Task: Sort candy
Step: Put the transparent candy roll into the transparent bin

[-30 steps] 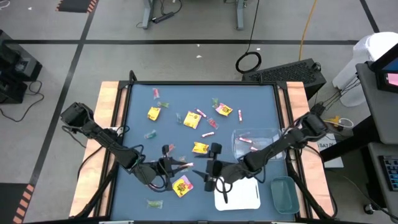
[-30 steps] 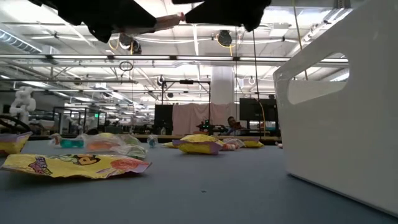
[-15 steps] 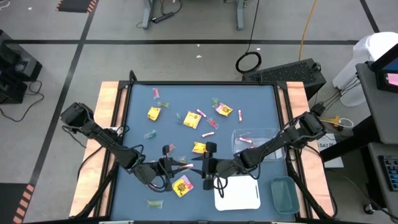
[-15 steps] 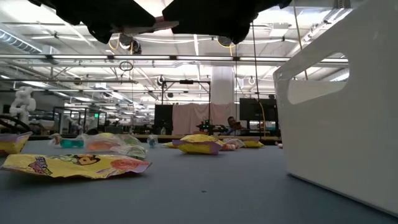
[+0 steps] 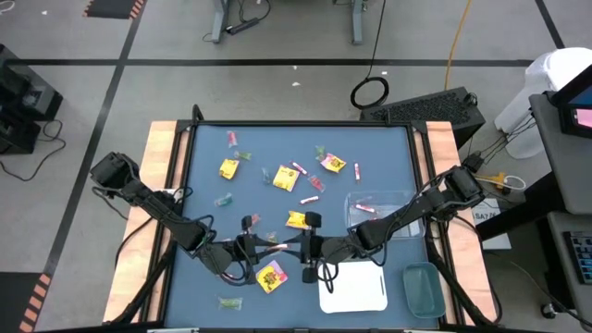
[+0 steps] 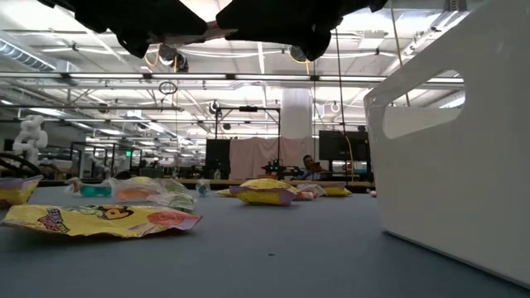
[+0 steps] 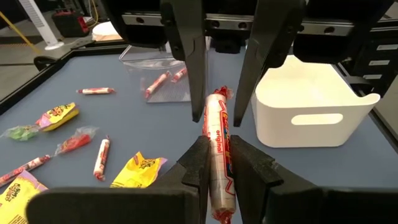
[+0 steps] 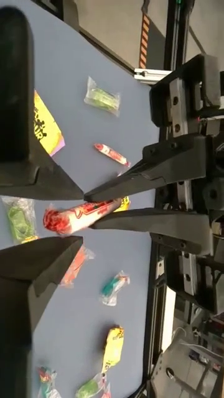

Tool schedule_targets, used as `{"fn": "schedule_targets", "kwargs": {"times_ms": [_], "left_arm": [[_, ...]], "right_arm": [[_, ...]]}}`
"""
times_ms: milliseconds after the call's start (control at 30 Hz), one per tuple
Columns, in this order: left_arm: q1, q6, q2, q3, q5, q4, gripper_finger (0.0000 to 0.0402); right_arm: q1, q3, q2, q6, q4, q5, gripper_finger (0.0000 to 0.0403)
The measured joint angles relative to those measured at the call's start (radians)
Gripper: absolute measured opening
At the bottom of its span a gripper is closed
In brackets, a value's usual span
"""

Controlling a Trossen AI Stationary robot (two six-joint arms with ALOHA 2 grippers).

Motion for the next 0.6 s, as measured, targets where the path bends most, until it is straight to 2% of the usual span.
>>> {"fn": "schedule_targets", "kwargs": {"times_ms": [300,600], "left_arm": [[-0.001,-0.002,0.0,0.0,0.001,0.001,0.0059],[0.0,-0.007,0.0,0.0,0.0,0.005,0.0059]], "right_arm": [[0.0,0.0,0.0,0.01,0.004,0.001,0.0029],[0.0,0.0,0.0,0.01,0.005,0.005,0.0036]]}}
